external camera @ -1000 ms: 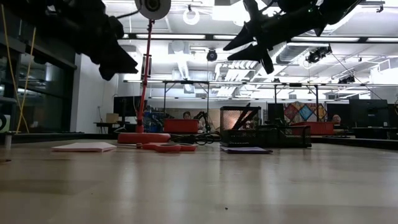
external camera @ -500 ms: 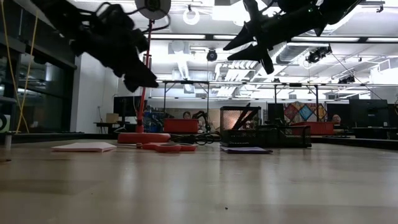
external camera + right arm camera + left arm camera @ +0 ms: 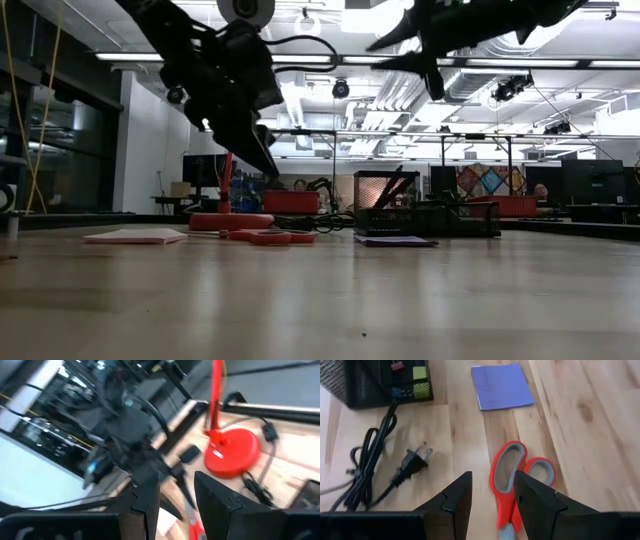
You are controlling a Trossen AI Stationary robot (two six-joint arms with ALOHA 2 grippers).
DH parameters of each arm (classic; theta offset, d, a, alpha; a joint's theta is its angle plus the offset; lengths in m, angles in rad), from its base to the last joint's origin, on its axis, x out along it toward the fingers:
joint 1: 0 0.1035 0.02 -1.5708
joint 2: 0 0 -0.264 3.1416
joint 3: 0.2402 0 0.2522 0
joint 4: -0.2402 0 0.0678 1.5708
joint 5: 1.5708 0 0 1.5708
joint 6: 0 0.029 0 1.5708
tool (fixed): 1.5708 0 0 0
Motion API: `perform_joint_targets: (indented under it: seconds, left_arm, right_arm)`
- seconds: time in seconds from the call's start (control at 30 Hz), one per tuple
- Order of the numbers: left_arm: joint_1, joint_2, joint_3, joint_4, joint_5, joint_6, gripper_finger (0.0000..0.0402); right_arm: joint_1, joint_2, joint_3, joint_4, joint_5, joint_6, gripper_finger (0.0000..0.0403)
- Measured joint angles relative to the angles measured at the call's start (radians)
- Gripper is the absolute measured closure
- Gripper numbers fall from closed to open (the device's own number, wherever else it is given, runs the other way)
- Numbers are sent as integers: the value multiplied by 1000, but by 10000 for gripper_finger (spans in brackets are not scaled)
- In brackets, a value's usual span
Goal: Pick and place office supplies into organizer
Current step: Put the red scissors into the black desk organizer
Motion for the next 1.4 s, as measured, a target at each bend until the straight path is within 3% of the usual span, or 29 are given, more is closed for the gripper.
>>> perform_joint_targets:
  seconds: [0.17, 0.4, 0.73, 1.07, 1.4]
  left_arm:
    - [-38, 49, 35, -2, -101, 20, 268]
    - [-121, 113, 96, -1, -231, 185, 268]
    - [-196, 190, 164, -6, -257, 243, 268]
    - [-193, 223, 166, -25, -326, 302, 268]
    - [-195, 274, 165, -51, -310, 359, 268]
  right_arm:
    - [12, -88, 0, 45, -8, -38, 293]
    - [21, -213, 0, 34, 0, -72, 293]
    - [28, -254, 0, -67, 9, -90, 293]
    - [34, -252, 0, -87, 6, -97, 293]
    - [35, -252, 0, -97, 13, -72, 293]
